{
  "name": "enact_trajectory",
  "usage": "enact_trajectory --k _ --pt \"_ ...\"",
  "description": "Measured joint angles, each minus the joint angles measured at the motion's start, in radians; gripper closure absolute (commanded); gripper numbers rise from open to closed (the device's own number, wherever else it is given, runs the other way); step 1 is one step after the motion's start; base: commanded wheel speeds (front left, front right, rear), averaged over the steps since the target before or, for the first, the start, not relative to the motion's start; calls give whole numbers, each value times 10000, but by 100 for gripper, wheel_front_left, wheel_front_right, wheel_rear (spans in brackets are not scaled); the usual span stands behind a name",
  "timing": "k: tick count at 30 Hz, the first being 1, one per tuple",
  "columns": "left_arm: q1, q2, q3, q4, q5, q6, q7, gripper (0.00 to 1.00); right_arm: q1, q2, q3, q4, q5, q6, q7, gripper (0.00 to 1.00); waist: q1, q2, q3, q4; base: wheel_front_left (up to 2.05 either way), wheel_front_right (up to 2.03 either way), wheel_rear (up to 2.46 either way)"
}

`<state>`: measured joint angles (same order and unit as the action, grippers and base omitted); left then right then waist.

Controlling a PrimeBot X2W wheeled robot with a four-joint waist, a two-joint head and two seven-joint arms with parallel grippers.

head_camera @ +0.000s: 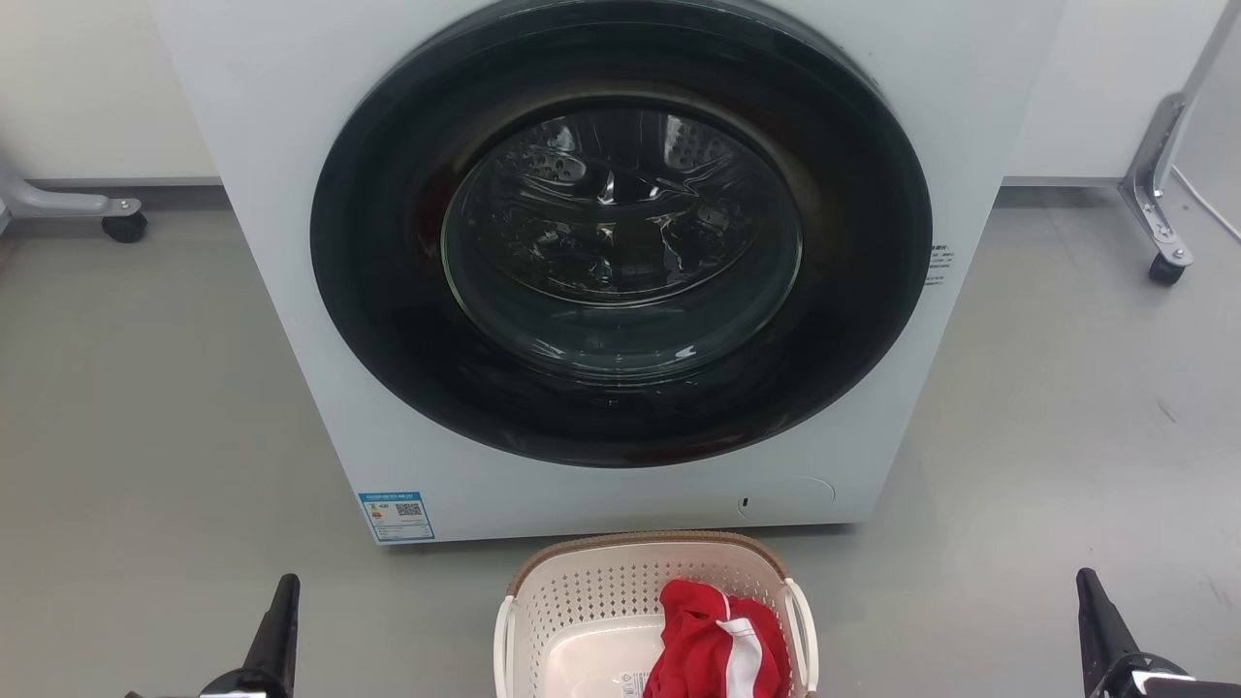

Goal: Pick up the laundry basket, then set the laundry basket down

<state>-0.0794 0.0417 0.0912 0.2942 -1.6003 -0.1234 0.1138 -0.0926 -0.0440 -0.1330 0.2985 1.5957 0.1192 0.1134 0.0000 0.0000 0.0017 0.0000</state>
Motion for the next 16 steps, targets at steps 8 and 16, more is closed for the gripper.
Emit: enact_trajectory --k 8,16 --pt "0 0 0 6 -2 0 0 100 0 0 0 0 0 0 0 100 0 0 0 0 0 0 0" --pt "0 -2 0 8 -2 0 0 100 0 0 0 0 2 0 0 100 0 0 0 0 0 0 0"
